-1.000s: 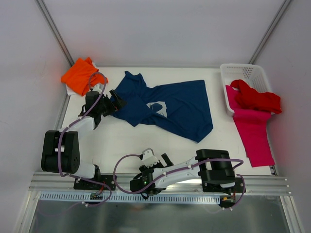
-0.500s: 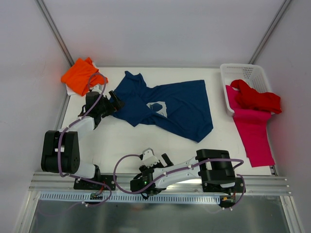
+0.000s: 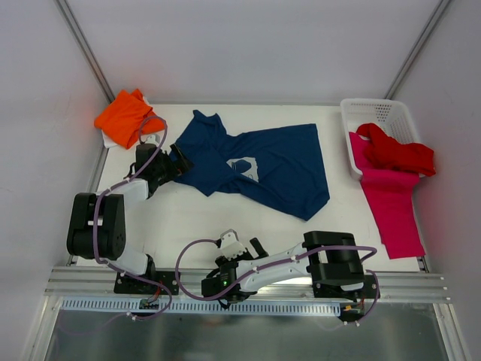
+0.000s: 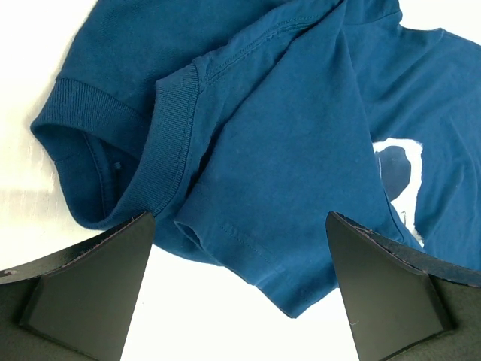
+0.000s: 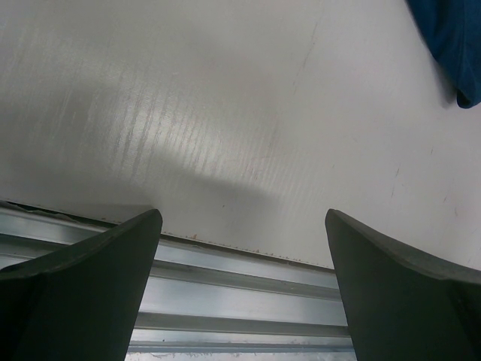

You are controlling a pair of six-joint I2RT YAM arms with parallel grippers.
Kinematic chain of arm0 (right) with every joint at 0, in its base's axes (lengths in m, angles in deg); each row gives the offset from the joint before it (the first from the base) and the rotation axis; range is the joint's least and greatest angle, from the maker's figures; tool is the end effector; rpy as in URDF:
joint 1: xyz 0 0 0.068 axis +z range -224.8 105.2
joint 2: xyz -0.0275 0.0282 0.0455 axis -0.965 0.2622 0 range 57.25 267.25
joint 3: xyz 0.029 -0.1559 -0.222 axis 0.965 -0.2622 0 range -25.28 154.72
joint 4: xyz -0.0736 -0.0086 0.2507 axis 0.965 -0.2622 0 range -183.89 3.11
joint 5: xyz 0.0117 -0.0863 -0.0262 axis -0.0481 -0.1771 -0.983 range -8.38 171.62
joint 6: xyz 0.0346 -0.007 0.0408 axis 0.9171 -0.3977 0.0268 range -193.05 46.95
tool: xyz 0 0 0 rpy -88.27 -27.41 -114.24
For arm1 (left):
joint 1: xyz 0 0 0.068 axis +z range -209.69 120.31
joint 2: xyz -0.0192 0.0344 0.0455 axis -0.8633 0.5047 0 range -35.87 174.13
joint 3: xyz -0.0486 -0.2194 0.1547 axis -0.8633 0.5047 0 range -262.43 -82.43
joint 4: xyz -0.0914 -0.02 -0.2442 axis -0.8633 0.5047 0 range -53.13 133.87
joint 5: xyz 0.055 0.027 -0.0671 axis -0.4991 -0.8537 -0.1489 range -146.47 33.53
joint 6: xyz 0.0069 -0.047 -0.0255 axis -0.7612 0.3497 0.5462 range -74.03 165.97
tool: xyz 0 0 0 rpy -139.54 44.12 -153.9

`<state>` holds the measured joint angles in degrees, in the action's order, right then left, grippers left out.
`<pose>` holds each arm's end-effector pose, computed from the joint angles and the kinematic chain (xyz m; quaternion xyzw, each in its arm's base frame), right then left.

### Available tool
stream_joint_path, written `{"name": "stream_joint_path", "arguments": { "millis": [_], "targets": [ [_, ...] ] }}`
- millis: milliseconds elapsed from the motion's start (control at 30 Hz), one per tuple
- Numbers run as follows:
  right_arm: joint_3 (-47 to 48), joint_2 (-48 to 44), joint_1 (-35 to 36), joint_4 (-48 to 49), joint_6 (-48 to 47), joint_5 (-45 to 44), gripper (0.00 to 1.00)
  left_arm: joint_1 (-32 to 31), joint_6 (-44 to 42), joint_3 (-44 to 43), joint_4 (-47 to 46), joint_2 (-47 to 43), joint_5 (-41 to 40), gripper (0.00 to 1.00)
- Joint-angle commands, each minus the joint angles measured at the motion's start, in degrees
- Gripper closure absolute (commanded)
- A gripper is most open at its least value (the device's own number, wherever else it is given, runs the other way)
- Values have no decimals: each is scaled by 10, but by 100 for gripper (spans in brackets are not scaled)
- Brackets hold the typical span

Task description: Fold and stack the t-shirts

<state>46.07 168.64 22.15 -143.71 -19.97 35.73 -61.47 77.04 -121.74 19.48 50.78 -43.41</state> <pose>-0.0146 0.3313 0.1495 -0.3650 0.8440 -0.1538 0.3616 0.3085 -0.0175 0.1832 -0.1624 0.8467 -0.2350 0.4490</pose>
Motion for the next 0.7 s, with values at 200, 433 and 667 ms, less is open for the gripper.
{"name": "stream_joint_path", "arguments": {
  "millis": [200, 433, 667],
  "targets": [
    [-31, 51, -11, 57, 3, 87, 0, -14, 1, -12, -27, 3, 20, 1],
    [-31, 56, -11, 61, 1, 89, 1, -30, 0, -18, -21, 0, 17, 1],
    [-34, 55, -11, 64, 3, 90, 1, -35, -1, -21, -19, -1, 12, 1]
  ]
}}
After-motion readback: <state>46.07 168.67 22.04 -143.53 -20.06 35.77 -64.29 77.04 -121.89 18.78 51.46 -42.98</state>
